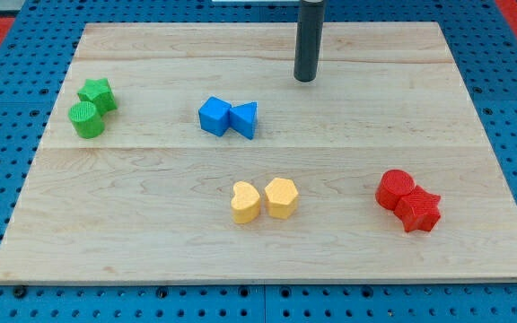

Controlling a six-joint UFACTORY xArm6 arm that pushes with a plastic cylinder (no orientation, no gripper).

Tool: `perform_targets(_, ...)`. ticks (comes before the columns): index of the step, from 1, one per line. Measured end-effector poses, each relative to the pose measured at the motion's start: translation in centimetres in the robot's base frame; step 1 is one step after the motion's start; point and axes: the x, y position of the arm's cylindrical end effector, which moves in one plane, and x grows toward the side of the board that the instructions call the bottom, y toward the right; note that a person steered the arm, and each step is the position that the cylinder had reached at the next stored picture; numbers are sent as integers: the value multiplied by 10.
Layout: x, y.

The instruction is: Push the blue triangle and blue cube left a bit

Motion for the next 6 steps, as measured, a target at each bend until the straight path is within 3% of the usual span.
perform_targets(5,1,5)
perform_targets(6,6,31)
